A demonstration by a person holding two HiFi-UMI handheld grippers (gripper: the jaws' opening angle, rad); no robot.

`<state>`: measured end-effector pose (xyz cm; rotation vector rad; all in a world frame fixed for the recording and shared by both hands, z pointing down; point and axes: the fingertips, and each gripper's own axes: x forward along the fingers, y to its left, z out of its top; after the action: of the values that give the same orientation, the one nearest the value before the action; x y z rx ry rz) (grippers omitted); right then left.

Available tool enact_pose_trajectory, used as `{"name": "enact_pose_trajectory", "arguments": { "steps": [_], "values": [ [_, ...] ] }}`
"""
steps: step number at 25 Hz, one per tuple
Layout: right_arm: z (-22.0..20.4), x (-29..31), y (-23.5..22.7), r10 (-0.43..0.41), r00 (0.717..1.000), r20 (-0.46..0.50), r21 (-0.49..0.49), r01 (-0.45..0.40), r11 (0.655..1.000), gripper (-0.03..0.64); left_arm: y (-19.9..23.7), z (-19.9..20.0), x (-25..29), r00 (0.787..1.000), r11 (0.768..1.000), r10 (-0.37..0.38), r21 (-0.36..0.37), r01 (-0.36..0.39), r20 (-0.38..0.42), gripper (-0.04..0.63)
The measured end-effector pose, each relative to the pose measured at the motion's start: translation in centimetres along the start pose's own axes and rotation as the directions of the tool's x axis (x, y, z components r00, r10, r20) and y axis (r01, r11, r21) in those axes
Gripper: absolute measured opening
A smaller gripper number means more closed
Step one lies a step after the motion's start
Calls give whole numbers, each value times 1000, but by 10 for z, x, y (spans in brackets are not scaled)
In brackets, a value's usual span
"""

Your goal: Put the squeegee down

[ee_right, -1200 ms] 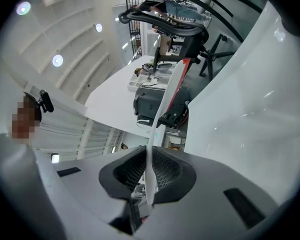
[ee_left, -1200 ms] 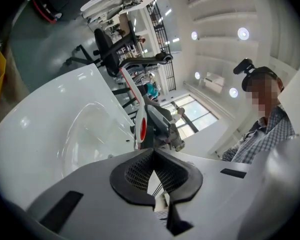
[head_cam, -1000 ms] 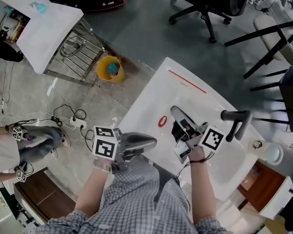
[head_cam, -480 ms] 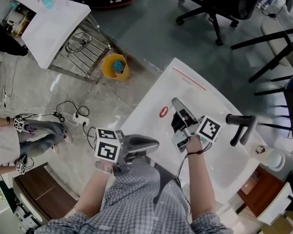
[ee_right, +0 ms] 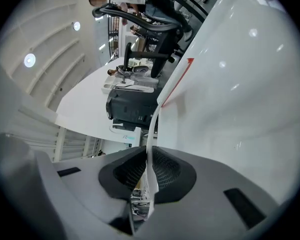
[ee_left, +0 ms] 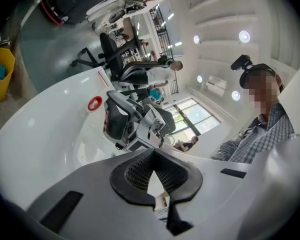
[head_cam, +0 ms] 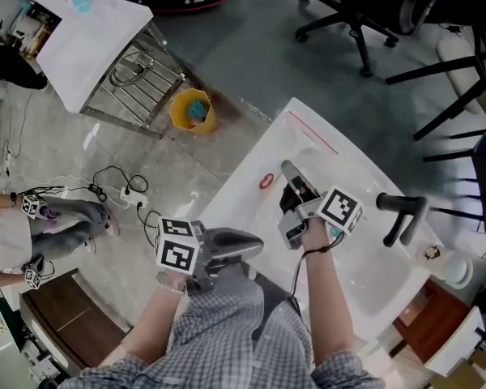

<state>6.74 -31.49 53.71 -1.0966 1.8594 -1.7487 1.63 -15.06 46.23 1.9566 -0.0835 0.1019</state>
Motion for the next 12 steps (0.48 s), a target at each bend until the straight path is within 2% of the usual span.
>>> {"name": "enact_pose_trajectory", "arguments": {
  "steps": [6, 12],
  "values": [
    [-6, 7, -7, -91, 995, -37, -55, 89, 995, 35, 0, 0, 1, 1000, 1000, -2, 12, 2, -3, 8],
    [-9, 13, -10, -175, 982, -71, -168, 161, 972, 35, -1, 2, -2, 1000, 1000, -8, 19, 8, 2, 8]
  ]
}}
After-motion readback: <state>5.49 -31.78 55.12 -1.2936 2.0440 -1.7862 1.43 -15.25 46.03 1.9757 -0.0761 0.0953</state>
